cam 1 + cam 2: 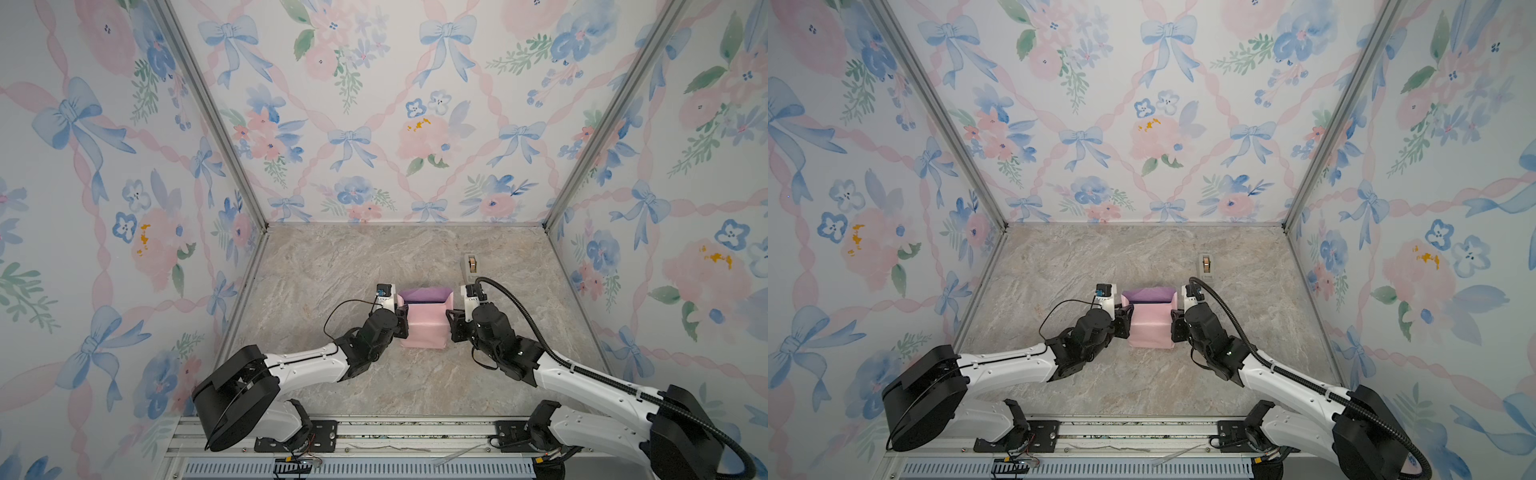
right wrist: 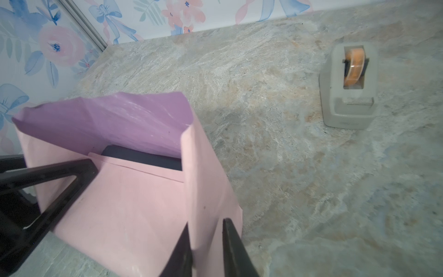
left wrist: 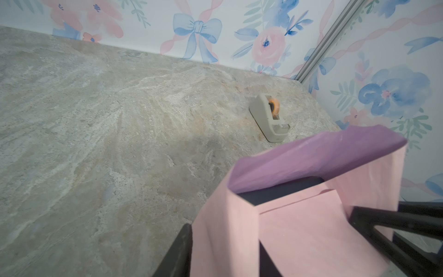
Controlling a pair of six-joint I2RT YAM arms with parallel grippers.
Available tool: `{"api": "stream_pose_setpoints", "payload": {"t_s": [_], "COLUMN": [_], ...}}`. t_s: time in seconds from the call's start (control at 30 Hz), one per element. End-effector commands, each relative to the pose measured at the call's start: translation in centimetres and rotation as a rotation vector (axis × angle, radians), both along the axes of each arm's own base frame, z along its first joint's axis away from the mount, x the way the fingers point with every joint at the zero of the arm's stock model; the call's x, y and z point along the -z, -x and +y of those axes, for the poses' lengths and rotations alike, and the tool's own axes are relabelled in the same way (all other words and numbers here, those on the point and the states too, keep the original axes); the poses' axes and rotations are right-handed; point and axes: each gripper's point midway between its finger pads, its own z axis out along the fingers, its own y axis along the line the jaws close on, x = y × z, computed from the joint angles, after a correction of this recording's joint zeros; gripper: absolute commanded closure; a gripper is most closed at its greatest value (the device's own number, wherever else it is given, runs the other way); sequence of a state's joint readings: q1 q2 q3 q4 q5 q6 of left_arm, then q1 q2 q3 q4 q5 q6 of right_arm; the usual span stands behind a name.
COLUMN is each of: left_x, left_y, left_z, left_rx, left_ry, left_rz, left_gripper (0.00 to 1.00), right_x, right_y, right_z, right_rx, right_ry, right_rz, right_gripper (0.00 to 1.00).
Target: Wrap the gift box in paper
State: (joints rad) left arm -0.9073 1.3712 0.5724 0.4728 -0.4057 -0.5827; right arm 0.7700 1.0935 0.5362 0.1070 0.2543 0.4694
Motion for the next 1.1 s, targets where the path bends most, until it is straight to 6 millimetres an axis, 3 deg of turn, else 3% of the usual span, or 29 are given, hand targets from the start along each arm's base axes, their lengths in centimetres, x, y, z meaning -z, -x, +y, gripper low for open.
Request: {"api": "stream_pose_setpoints", "payload": {"t_s": [0.0,0.17,0.3,0.37,0.63,0.77,0.93,1.0,1.07], "left_x": [-0.5,-0.7,-0.7,-0.8,-1.3,-1.2,-1.4,-1.5,-1.4], "left_y": [0.1,0.0,0.0,0.0,-0.1,0.0,0.1,0.1,0.1], "left_z": [0.0,-0.1,0.0,0.0,-0.4,-0.3,-0.4,-0.4,-0.4], "left_rx": [0.0,-0.003,-0.008,-0.009,-0.008,-0.009,-0.006,-0.007,-0.008], "left_ry": [-0.021,-0.013,-0.009,-0.01,-0.005,-0.007,0.003,0.005,0.001], "left_rz": [-0.015,-0.017,-0.018,-0.021,-0.029,-0.028,-0.027,-0.03,-0.03], "left_gripper": [0.64,0.69,0.73,0.75,0.74,0.88,0.98,0.99,0.99], "right_x": [0.4,-0.2,-1.5,-1.9,0.2,0.1,-1.4,-2.2,-3.1], "right_y": [0.0,0.1,0.2,0.2,0.2,0.1,0.1,0.2,0.6], "right_z": [0.1,0.2,0.7,1.0,0.6,1.1,1.7,1.8,2.0], "right_rx": [0.007,0.005,-0.012,-0.02,-0.002,-0.013,-0.04,-0.051,-0.077], "right_ry": [0.018,0.005,-0.031,-0.046,0.016,0.0,-0.024,-0.037,-0.06], "right_rz": [0.009,-0.004,-0.032,-0.041,0.006,0.003,-0.027,-0.039,-0.056], "right_gripper": [0.81,0.84,0.67,0.66,0.88,0.98,1.0,0.94,0.74]}}
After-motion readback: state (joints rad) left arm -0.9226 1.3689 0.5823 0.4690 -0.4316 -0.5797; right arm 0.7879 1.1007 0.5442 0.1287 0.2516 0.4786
